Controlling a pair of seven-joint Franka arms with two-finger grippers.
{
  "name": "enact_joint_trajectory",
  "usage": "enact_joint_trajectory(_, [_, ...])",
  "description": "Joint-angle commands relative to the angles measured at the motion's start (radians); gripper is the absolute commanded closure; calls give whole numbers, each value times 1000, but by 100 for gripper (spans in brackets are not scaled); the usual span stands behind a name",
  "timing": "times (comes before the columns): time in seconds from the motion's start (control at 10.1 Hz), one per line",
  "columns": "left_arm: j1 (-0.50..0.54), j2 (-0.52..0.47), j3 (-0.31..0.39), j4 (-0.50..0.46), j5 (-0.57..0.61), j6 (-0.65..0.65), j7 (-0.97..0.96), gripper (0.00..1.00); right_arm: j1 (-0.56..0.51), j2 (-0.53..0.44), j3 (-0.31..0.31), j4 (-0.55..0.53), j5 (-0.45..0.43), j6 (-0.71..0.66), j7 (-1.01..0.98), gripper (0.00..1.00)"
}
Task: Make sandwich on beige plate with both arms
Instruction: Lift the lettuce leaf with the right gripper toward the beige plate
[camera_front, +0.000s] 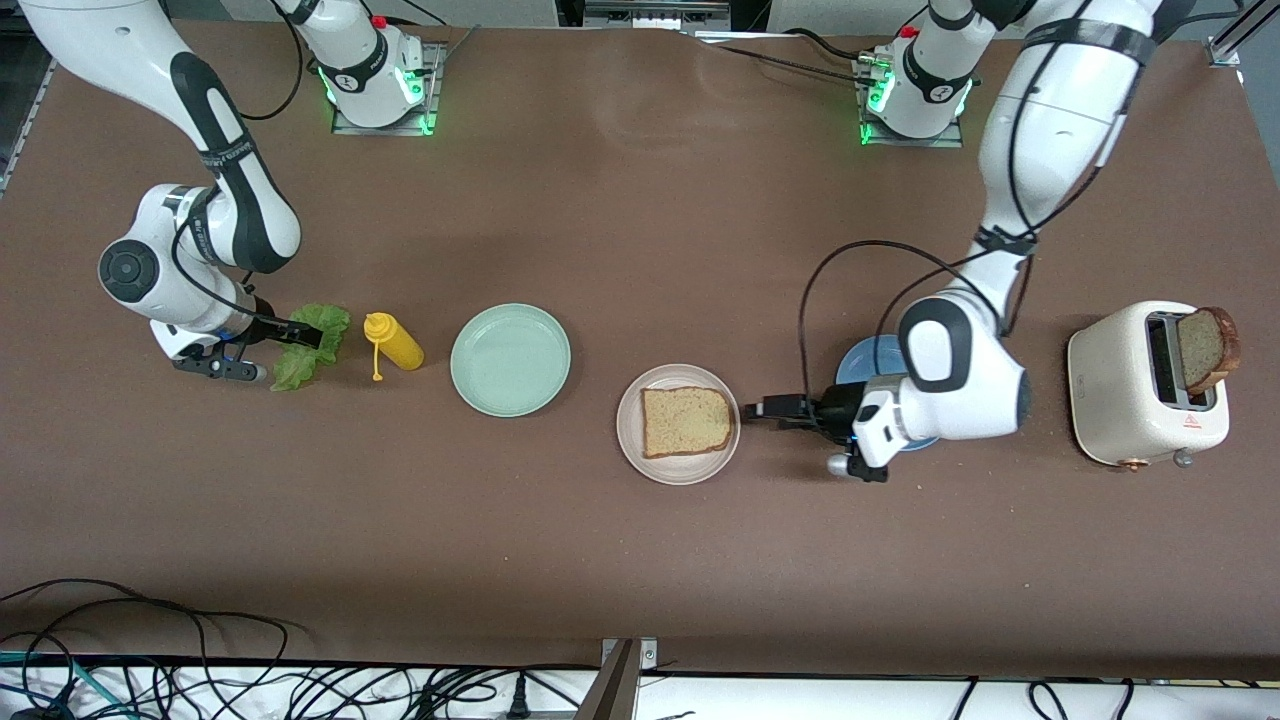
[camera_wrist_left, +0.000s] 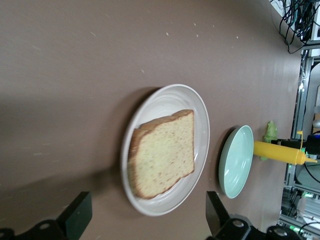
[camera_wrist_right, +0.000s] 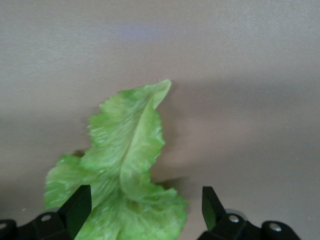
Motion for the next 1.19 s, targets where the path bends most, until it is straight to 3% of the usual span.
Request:
enact_joint_trajectory(0.0, [92, -61, -4, -3, 114, -92, -4, 0, -6, 10, -1, 2, -14, 15, -21, 51])
enact_joint_trajectory(0.1, [122, -72, -1, -3, 179, -99, -4, 0, -6, 9, 1, 4, -14, 8, -21, 77])
enact_joint_trajectory(0.2, [134, -81, 10, -3, 292, -100, -4, 0, -6, 7, 1, 7, -14, 6, -5, 95])
enact_joint_trajectory(0.3, [143, -101, 18, -3, 424, -100, -7, 0, -6, 3, 1, 10, -14, -12, -4, 100])
enact_joint_trajectory(0.4, [148, -136, 32, -3, 544, -106, -41, 0, -3, -19, 4, 16, -14, -41, -2, 100])
enact_joint_trajectory(0.59, [153, -191, 87, -2, 669, -177, -113, 0, 1, -62, 12, 63, -12, -134, -7, 100])
enact_joint_trajectory(0.79, [153, -263, 171, 15, 750, -284, -113, 0, 1, -72, 27, 204, -12, -340, -4, 100])
enact_joint_trajectory(1.09, [159, -268, 236, 135, 818, -445, -115, 0, 4, -73, 70, 434, 1, -643, 4, 100])
